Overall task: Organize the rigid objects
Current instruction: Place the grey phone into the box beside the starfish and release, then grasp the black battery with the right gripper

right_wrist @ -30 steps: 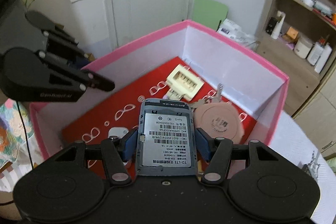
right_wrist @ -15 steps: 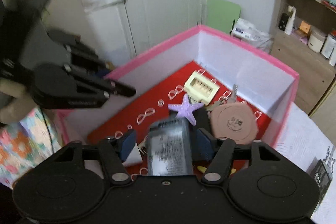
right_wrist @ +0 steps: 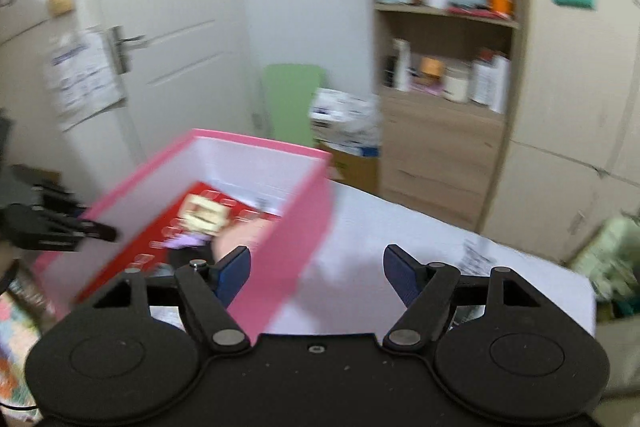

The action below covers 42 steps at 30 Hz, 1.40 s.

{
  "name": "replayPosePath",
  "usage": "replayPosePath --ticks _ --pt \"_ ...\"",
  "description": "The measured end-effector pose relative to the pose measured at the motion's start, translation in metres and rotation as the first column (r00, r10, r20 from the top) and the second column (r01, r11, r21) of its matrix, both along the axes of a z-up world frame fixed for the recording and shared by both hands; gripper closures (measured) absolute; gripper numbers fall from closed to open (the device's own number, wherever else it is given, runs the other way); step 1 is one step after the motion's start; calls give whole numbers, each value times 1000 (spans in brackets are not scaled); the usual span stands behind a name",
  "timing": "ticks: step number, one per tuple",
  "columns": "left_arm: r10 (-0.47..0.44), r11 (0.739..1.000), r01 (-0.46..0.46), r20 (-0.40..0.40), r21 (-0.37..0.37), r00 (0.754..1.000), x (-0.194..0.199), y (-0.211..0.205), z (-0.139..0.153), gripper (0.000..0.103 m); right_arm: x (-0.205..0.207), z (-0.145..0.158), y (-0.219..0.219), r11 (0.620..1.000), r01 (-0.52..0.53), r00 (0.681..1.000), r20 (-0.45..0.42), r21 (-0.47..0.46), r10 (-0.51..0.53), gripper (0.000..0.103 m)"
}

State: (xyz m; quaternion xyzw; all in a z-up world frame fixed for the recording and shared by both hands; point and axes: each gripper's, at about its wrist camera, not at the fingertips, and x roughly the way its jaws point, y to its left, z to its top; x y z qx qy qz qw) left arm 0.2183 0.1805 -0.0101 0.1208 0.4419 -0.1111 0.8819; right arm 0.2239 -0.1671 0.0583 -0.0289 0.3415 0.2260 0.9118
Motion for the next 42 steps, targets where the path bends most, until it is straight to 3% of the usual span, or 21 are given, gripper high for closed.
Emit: replayPosePath --ticks 6,13,18,20,21,23,25,31,33,42 --pt "0 1000 0 0 -2 1000 0 0 0 92 17 -36 -29 991 121 990 -69 -49 -124 26" --pt "-5 1000 5 -7 7 1000 1 -3 0 92 31 -71 -25 980 142 986 -71 -137 -153 31" --pt "-5 1000 5 -7 6 1000 0 -3 0 92 64 -90 -26 960 208 974 -48 -186 -221 28" --pt "-5 1000 6 -6 7 1000 1 -3 0 92 82 -102 -29 957 228 966 -84 -181 -246 28" --pt "-5 1000 5 -6 6 1000 1 -3 0 92 89 -108 -30 956 233 963 -96 -180 -253 23" --pt "-4 1000 4 -7 8 1000 0 -3 0 92 93 -115 -26 941 254 960 -64 -222 -274 21" --pt "-6 1000 6 -7 5 1000 0 -3 0 92 89 -117 -21 933 257 962 -30 -253 -273 25" --pt "-6 1000 6 -5 5 1000 0 -3 0 92 77 -108 -22 927 283 952 -44 -247 -303 34" --pt "-6 1000 6 -5 1 1000 0 -3 0 92 72 -102 -23 935 275 957 -27 -225 -288 56" --pt "3 1000 -3 -3 -3 1000 -1 -3 -1 92 62 -86 -21 935 281 954 -39 -218 -296 75"
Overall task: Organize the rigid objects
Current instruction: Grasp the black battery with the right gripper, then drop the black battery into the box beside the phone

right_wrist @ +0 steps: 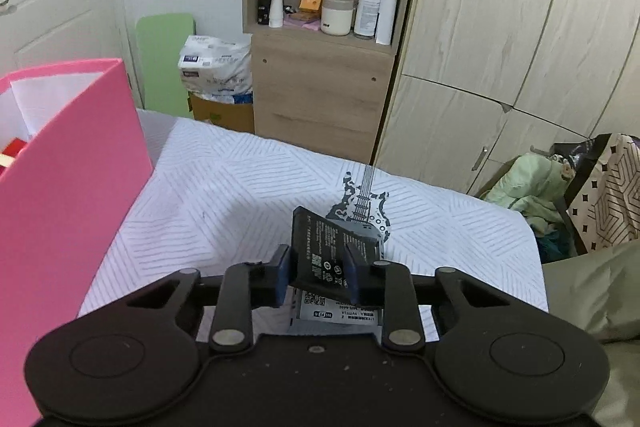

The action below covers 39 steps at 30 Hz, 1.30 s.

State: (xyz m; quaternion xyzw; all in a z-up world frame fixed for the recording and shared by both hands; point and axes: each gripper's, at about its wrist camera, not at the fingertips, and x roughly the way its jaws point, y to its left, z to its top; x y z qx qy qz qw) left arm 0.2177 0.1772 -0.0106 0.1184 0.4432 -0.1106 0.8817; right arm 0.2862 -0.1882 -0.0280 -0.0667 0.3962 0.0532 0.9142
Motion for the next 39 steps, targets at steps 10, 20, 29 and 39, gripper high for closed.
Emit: replayPosePath --ticks 10,20,29,39 --pt "0 1000 0 -2 -1 1000 0 1 0 92 -12 20 -6 998 38 999 23 40 -39 90" --pt "-1 1000 1 -3 0 1000 0 1 0 92 -25 40 2 997 -25 1000 20 76 23 93" --pt "3 1000 -3 0 -12 1000 -1 3 0 92 -56 85 38 983 -168 980 117 74 159 93" --pt "4 1000 -4 3 -13 1000 -1 2 0 92 -80 120 98 909 -412 902 174 71 395 93"
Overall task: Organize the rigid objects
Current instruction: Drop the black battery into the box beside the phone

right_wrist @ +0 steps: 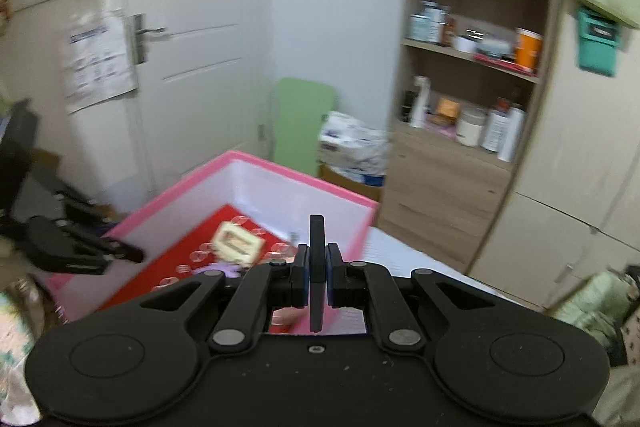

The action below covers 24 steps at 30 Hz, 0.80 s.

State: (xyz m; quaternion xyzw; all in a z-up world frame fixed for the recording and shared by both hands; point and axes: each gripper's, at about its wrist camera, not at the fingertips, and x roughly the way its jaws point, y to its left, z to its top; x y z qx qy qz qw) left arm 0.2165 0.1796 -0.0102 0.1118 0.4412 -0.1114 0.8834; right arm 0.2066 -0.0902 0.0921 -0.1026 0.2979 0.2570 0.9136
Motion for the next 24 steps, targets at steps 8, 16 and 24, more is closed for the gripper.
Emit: replayPosePath --ticks 8,16,24 --pt "1 1000 -1 0 -4 1000 1 0 0 92 9 -19 44 987 -152 981 -114 44 156 93" --pt "2 1000 -2 -2 -5 1000 1 1 1 92 34 -51 97 985 -141 985 -113 -99 129 88" --pt "-3 1000 3 -6 3 1000 2 -1 1 92 21 -19 36 992 -108 985 -131 63 116 58"
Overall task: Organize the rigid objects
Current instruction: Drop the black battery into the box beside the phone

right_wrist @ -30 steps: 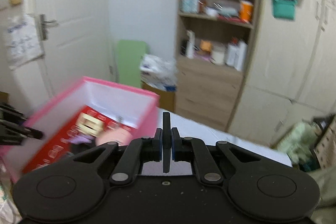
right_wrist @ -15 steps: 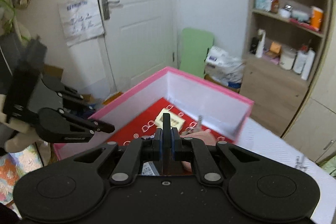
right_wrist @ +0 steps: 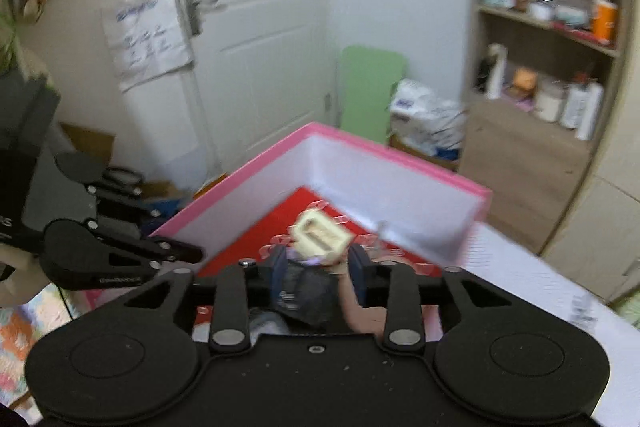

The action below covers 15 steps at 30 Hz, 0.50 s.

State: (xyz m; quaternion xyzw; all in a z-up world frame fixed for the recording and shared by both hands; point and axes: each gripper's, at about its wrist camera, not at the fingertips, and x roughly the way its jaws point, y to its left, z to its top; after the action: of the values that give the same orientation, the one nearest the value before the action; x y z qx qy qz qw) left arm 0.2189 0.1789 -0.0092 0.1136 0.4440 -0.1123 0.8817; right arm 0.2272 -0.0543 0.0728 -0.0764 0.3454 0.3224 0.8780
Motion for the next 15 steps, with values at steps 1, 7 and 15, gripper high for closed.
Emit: replayPosePath --ticks 1,7,15 --pt "0 1000 0 0 0 1000 0 0 0 92 -1 4 -11 1000 24 1000 5 7 -24 56" --pt "3 1000 -3 3 -6 1000 -1 1 -1 92 12 -5 -87 969 242 969 -37 -49 -244 52" --pt "4 1000 -4 4 -4 1000 -1 0 -2 92 47 -65 -155 906 399 881 -213 -145 -422 46"
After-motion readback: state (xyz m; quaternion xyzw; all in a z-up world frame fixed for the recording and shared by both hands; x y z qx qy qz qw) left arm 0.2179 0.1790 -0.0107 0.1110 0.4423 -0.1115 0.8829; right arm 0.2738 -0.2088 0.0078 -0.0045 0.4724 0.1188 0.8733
